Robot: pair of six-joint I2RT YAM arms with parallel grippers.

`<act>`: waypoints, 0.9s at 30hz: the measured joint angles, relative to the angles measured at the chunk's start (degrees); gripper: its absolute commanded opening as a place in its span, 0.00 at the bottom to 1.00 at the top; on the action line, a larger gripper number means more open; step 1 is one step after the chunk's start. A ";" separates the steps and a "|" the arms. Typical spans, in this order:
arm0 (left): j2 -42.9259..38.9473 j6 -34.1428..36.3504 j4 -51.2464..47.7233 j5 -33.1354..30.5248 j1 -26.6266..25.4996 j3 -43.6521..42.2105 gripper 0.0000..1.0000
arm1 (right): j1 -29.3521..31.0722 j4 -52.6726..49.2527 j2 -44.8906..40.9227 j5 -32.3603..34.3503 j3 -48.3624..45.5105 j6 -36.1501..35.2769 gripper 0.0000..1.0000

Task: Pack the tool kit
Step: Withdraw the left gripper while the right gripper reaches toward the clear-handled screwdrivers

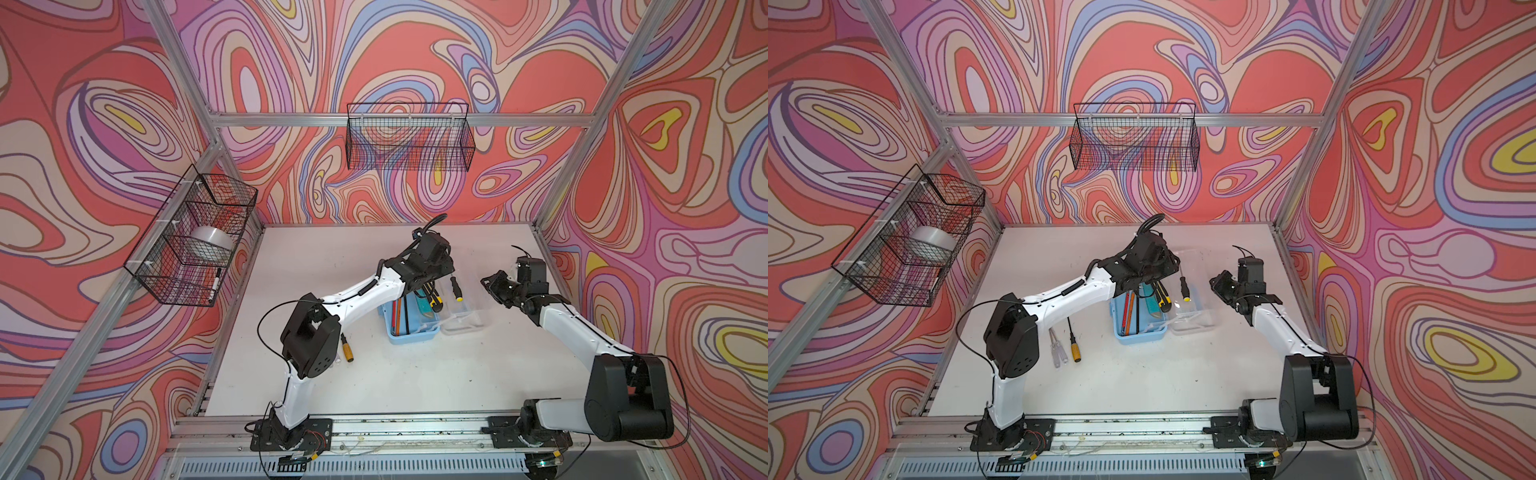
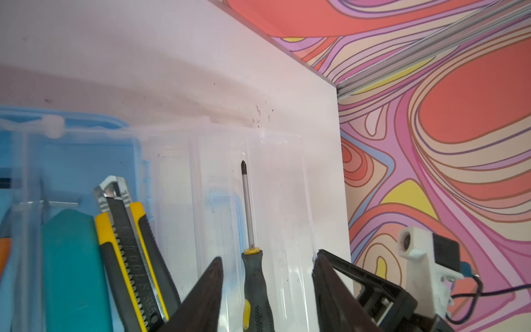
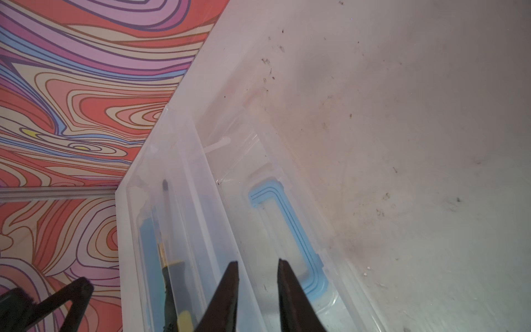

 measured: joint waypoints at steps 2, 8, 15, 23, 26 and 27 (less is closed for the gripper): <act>-2.05 0.57 0.33 -0.48 0.42 -1.86 0.53 | 0.26 -0.81 0.00 0.66 -0.09 -0.11 0.26; -10.97 4.83 0.26 -2.73 1.62 -13.25 0.66 | 0.70 -11.19 -0.02 8.11 7.96 -5.25 0.32; -30.93 10.38 -5.77 -8.74 3.67 -30.25 0.68 | 14.29 -17.44 -1.95 19.74 23.39 -12.94 0.44; -51.52 10.27 -15.87 -10.82 12.83 -46.23 0.69 | 38.10 -22.95 7.30 27.17 33.00 -15.54 0.48; -58.90 8.96 -19.39 -9.27 18.67 -52.94 0.69 | 45.59 -24.11 13.03 27.96 36.50 -15.69 0.46; -61.48 8.57 -20.37 -8.39 21.14 -54.90 0.69 | 47.84 -24.39 15.19 27.96 37.94 -15.74 0.44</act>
